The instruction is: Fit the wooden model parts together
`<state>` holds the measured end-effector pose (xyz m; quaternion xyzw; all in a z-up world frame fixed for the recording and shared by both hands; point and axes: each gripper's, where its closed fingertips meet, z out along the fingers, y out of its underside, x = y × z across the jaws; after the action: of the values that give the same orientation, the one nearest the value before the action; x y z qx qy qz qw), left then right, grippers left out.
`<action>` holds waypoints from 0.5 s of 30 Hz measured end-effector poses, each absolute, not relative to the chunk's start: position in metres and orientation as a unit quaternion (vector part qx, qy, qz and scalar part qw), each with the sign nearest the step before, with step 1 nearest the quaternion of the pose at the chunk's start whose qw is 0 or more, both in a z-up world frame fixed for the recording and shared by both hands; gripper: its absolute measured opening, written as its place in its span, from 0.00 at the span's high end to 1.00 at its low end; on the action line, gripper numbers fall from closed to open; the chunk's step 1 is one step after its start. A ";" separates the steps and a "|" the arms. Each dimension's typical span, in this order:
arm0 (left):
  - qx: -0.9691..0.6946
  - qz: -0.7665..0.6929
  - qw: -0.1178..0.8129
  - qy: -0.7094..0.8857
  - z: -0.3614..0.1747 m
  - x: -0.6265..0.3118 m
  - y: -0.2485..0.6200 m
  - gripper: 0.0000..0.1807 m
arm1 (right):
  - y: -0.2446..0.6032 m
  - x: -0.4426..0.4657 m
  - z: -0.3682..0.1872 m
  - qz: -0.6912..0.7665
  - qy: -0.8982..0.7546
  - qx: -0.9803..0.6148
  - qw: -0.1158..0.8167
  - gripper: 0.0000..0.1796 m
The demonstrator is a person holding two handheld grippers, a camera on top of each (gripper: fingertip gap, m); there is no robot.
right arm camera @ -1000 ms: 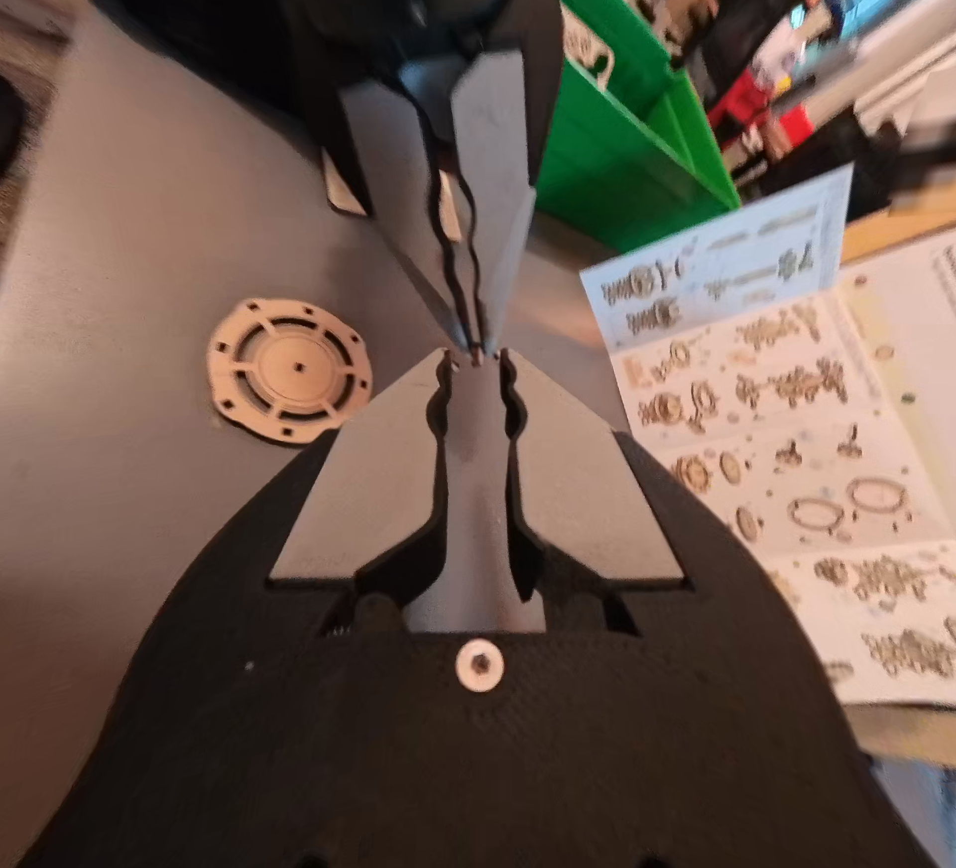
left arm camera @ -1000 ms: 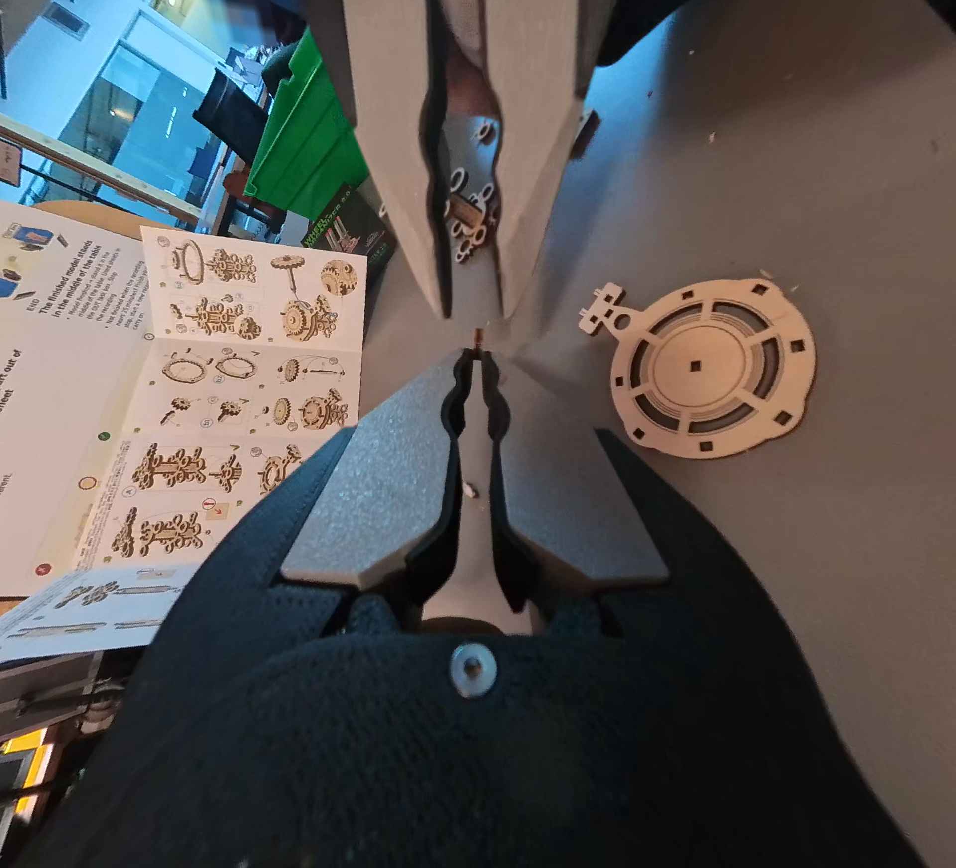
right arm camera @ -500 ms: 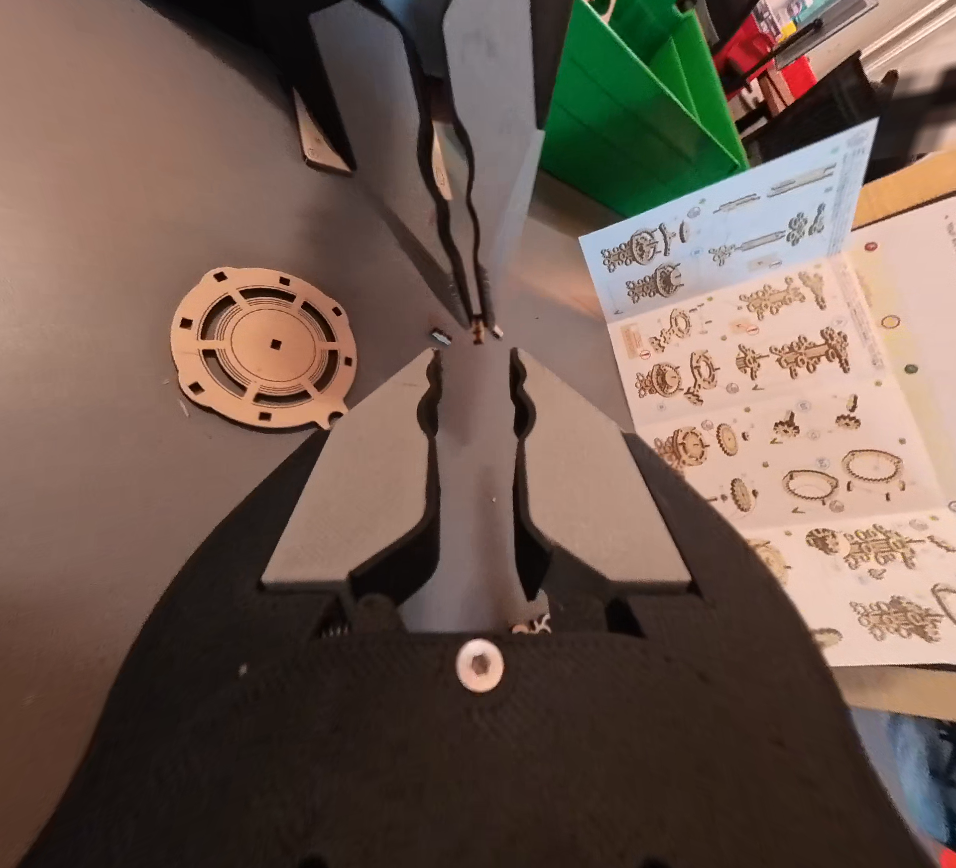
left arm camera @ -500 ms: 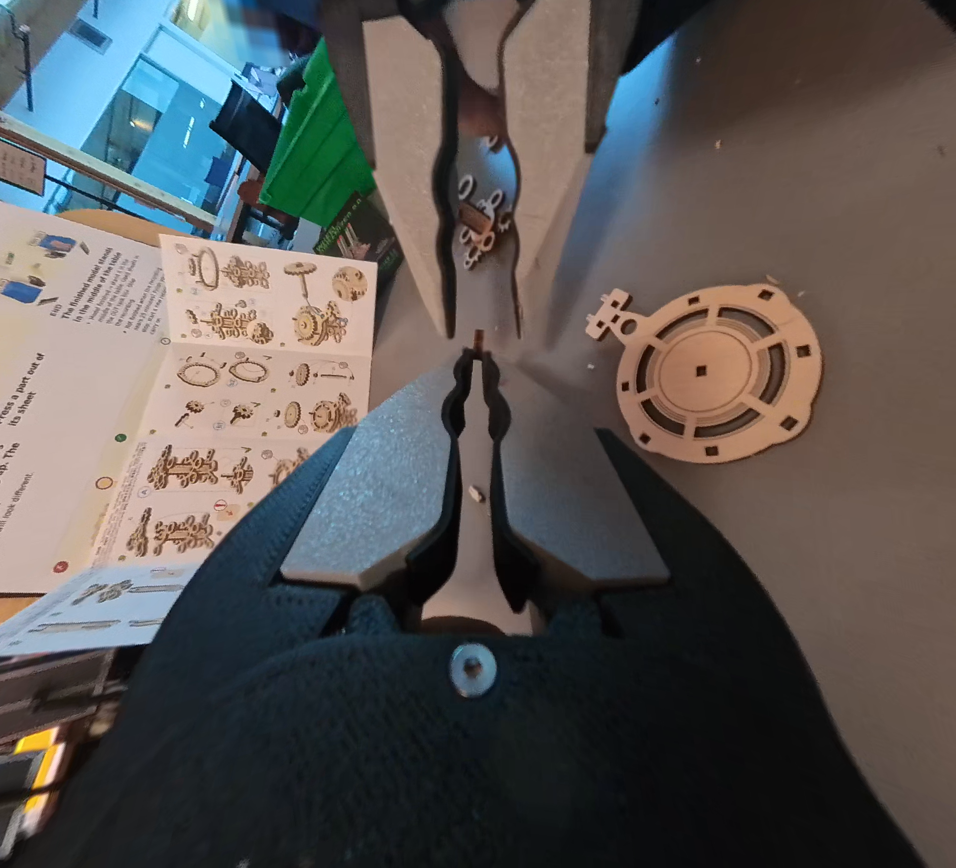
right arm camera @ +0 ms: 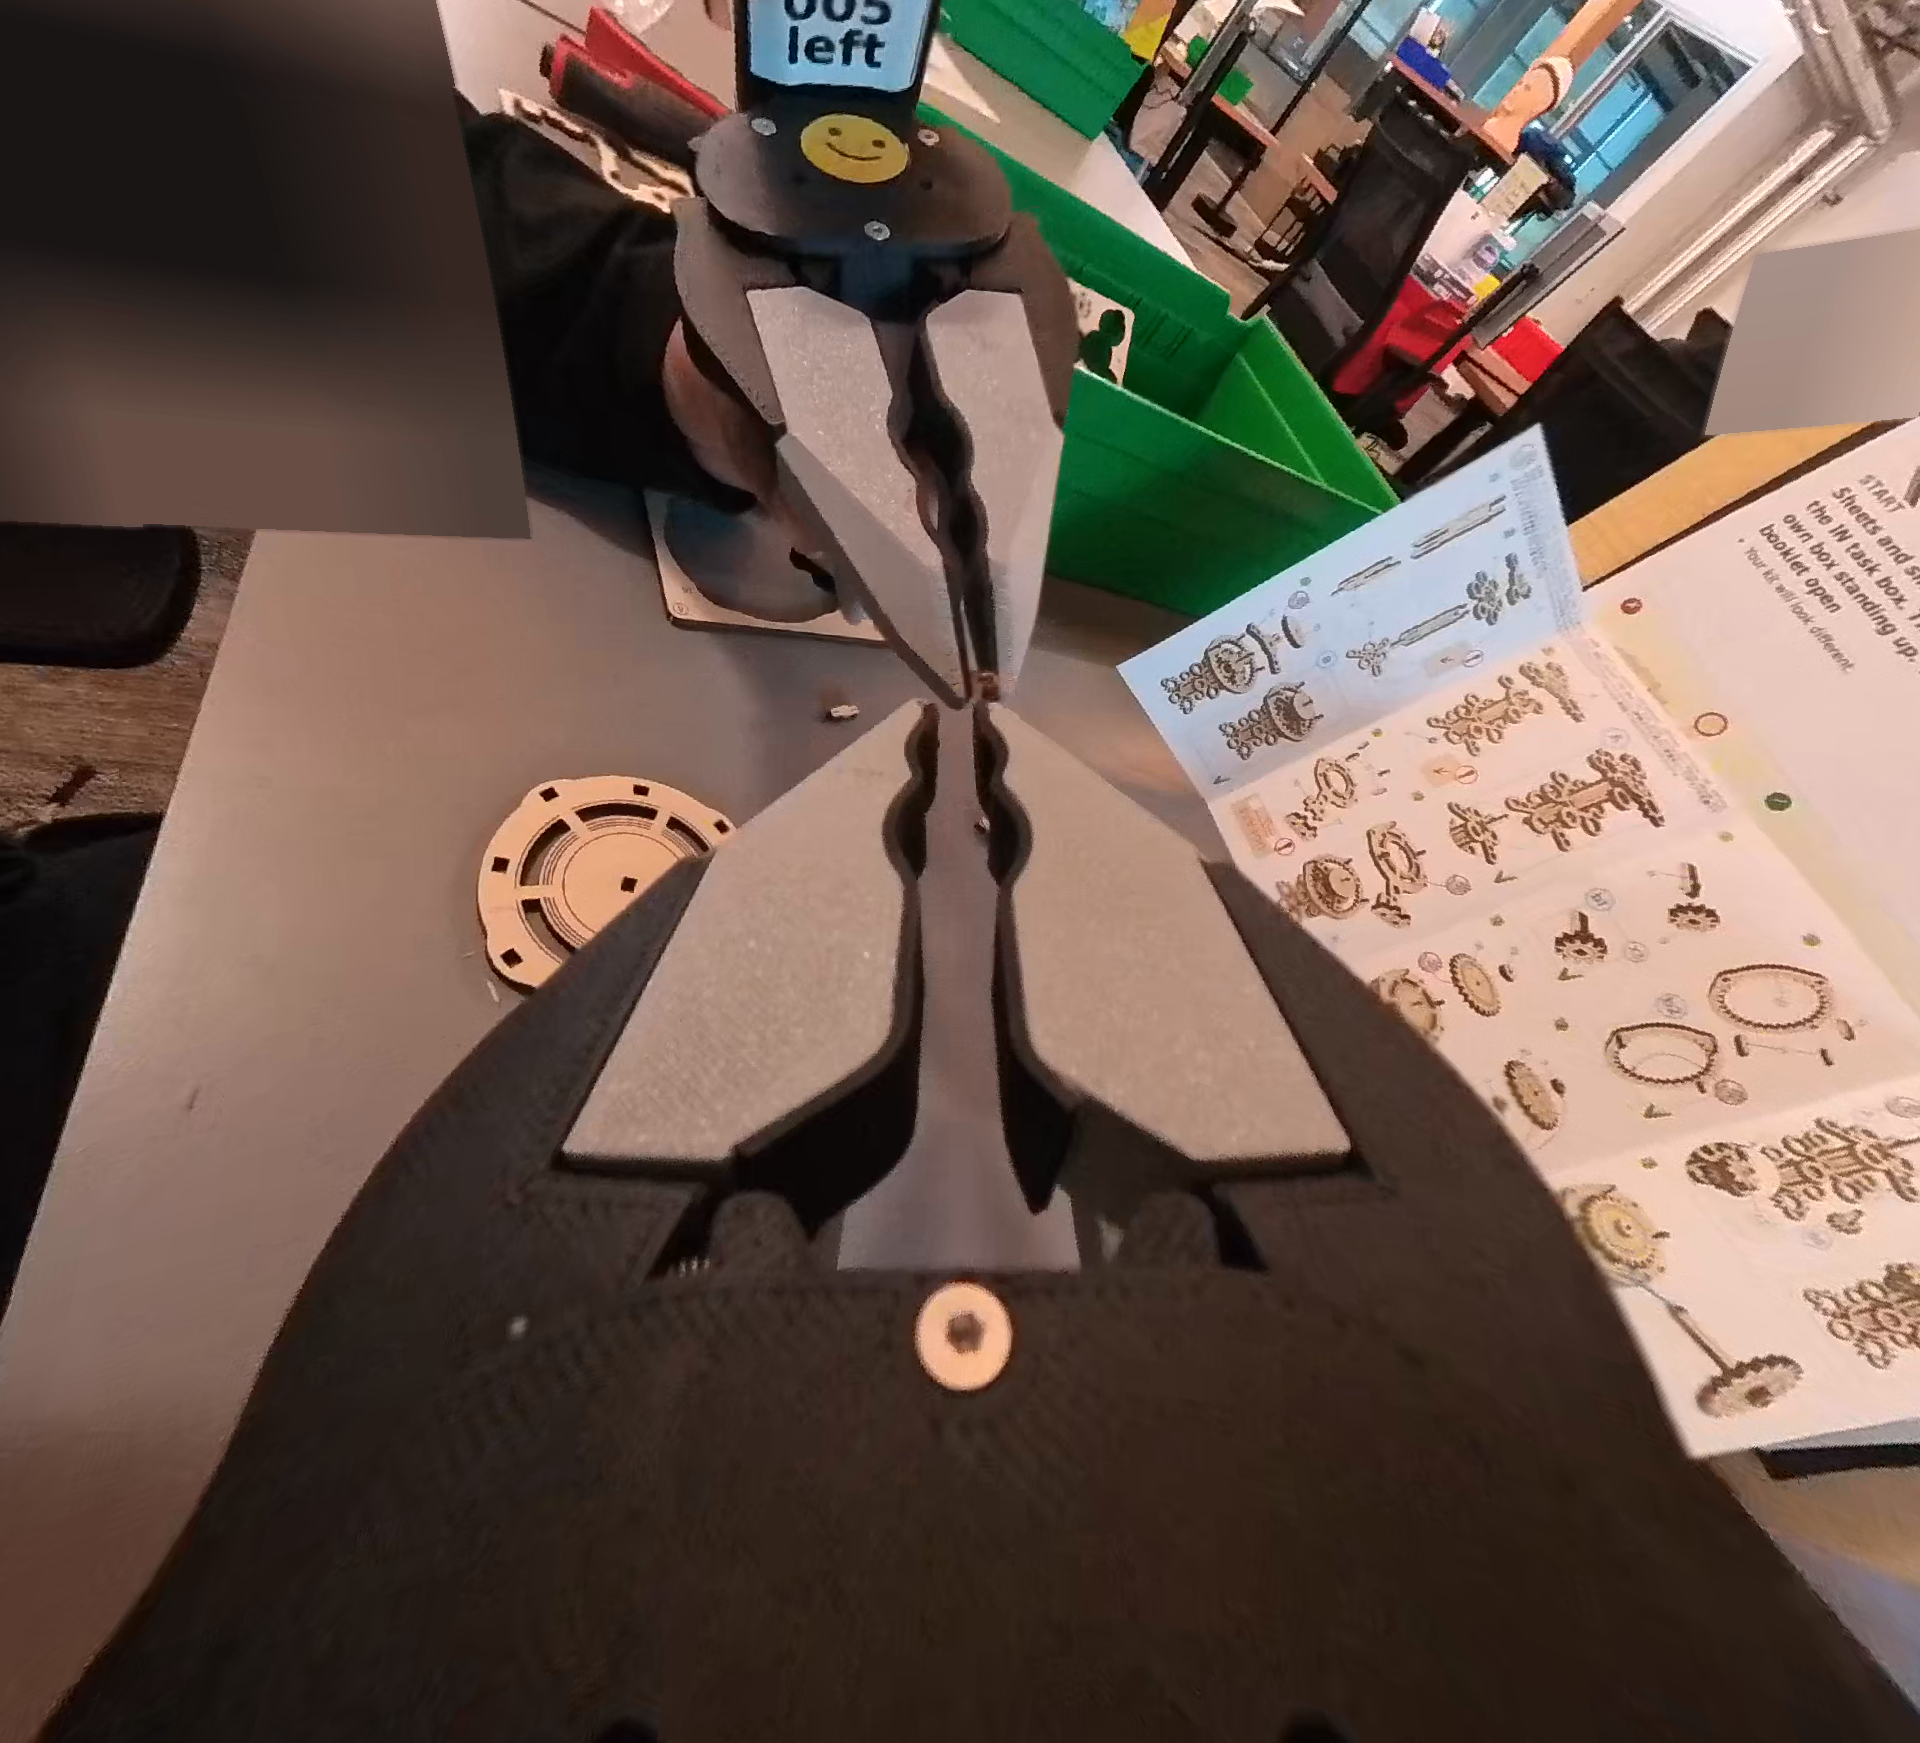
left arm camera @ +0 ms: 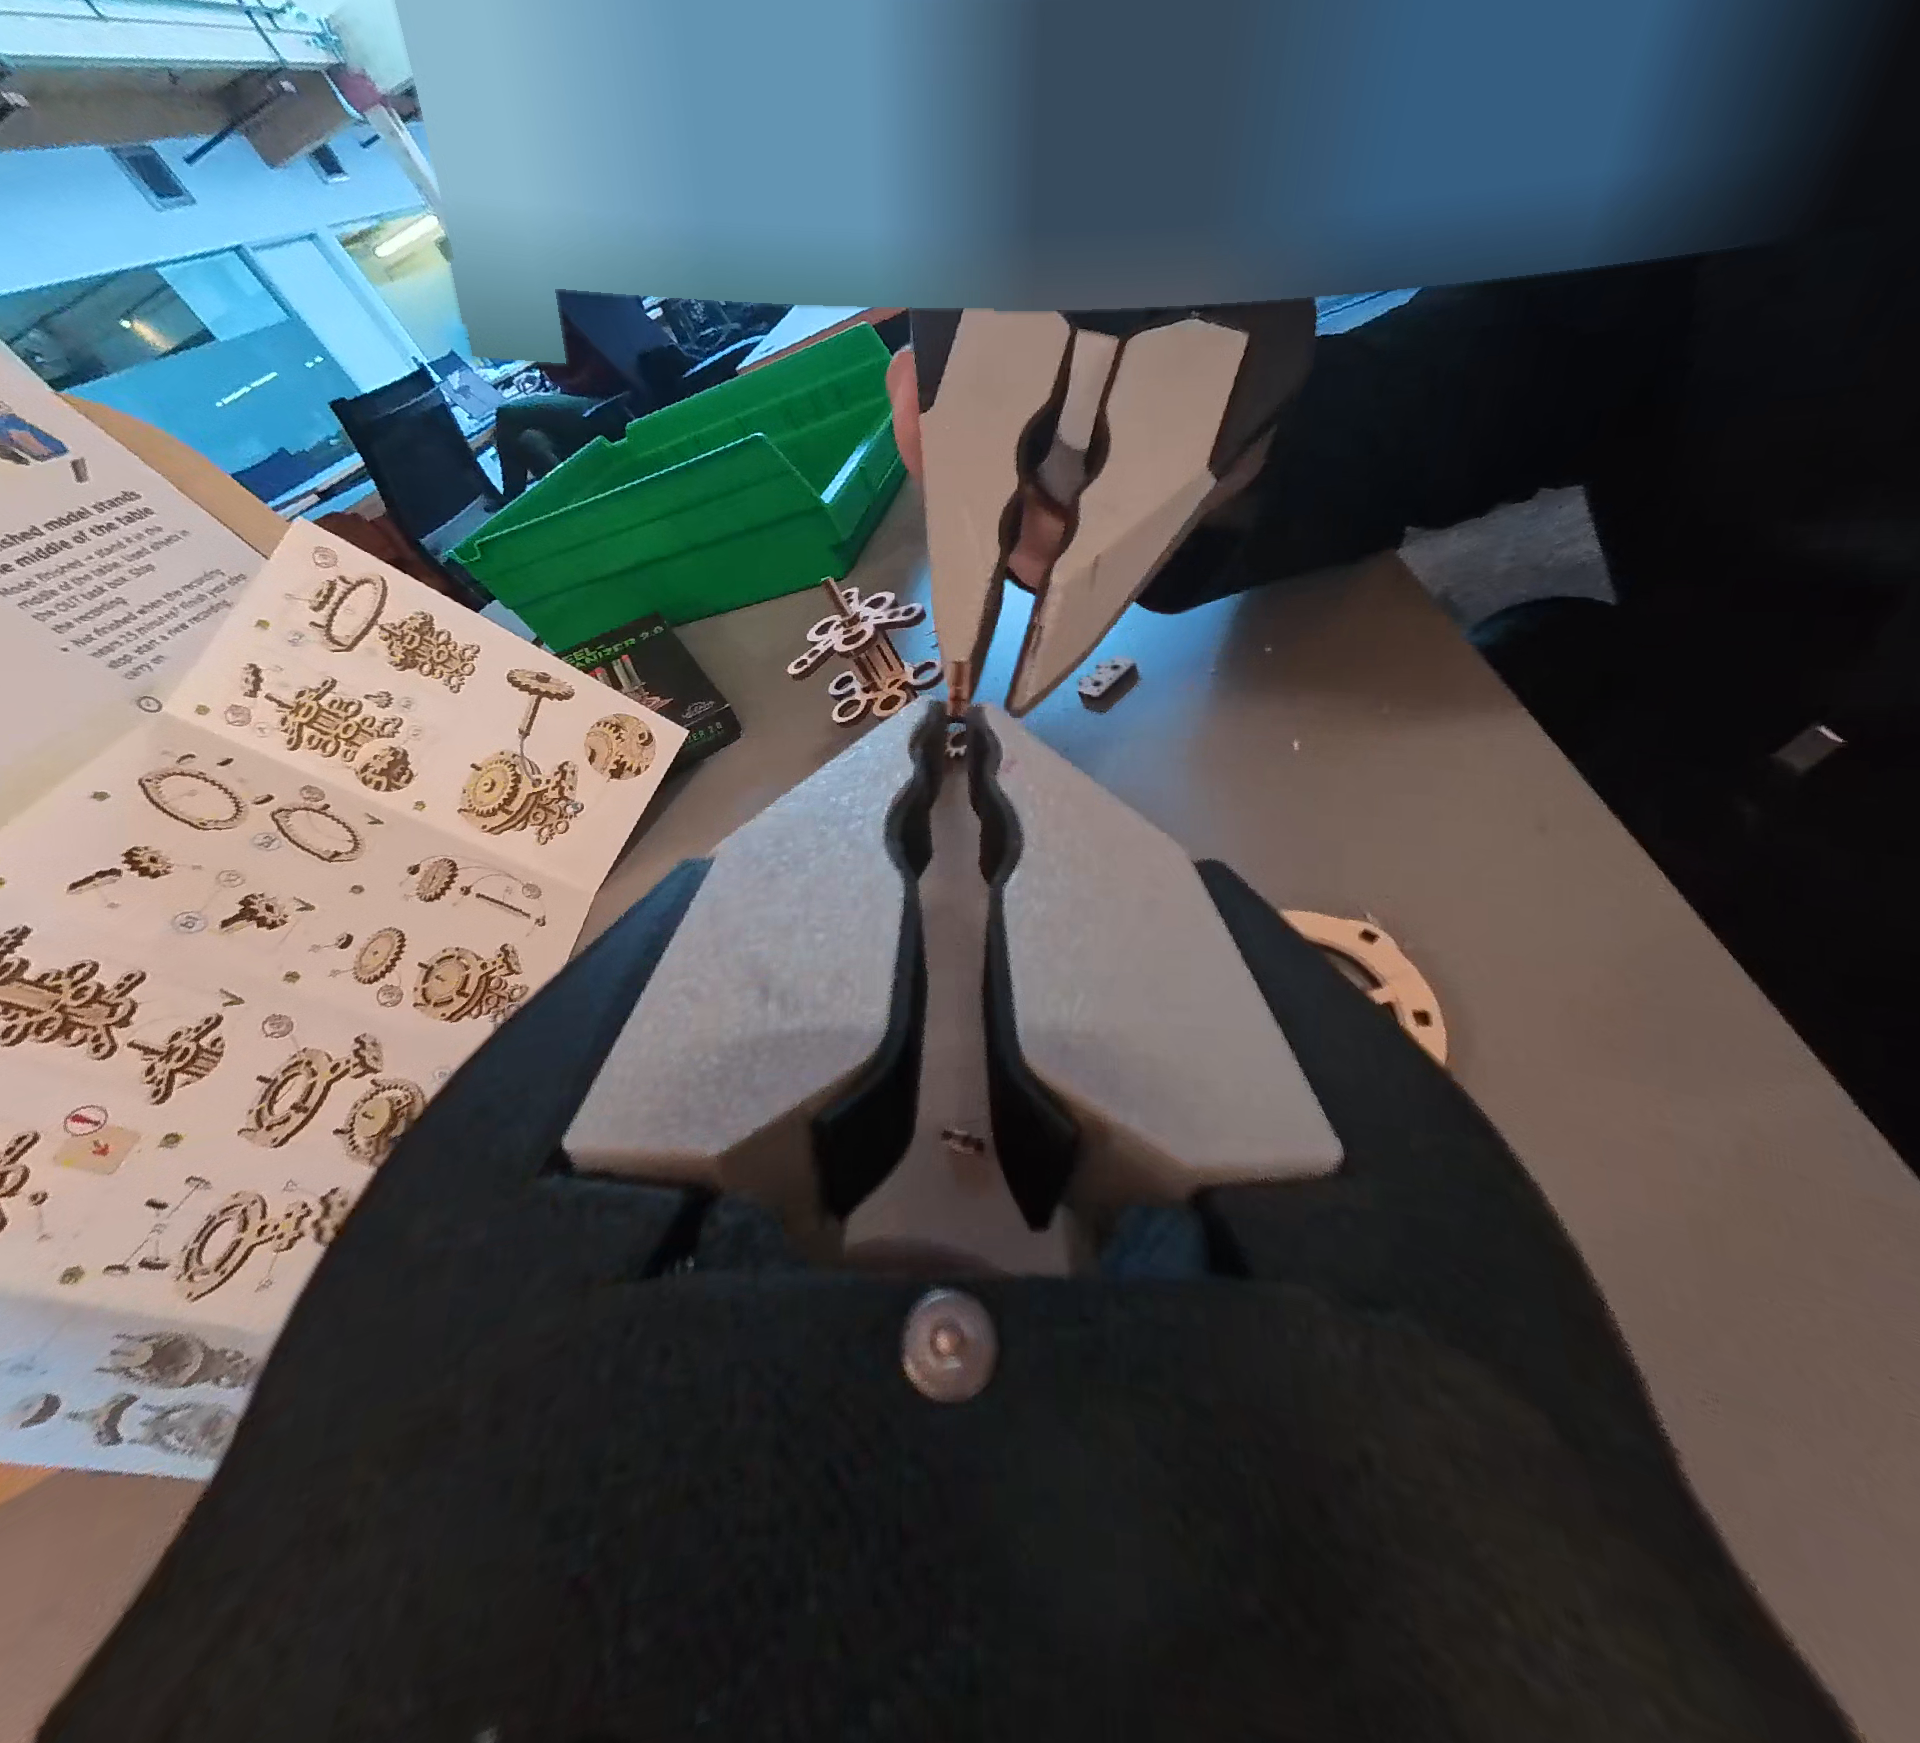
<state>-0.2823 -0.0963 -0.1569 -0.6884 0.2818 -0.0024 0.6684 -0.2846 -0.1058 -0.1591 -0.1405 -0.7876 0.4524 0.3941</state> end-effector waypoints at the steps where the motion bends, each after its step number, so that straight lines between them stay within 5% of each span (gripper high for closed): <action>1: -0.688 -0.008 0.669 0.280 -0.157 -0.282 -0.096 1.00 | -0.106 -0.284 -0.159 0.454 -0.787 -0.141 0.393 0.99; 15: -0.685 -0.034 0.672 0.278 -0.156 -0.279 -0.097 1.00 | -0.105 -0.284 -0.153 0.475 -0.778 -0.152 0.383 1.00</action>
<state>-0.2785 -0.0970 -0.1561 -0.6852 0.2784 -0.0339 0.6722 -0.2842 -0.1046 -0.1525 -0.1517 -0.7779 0.4749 0.3826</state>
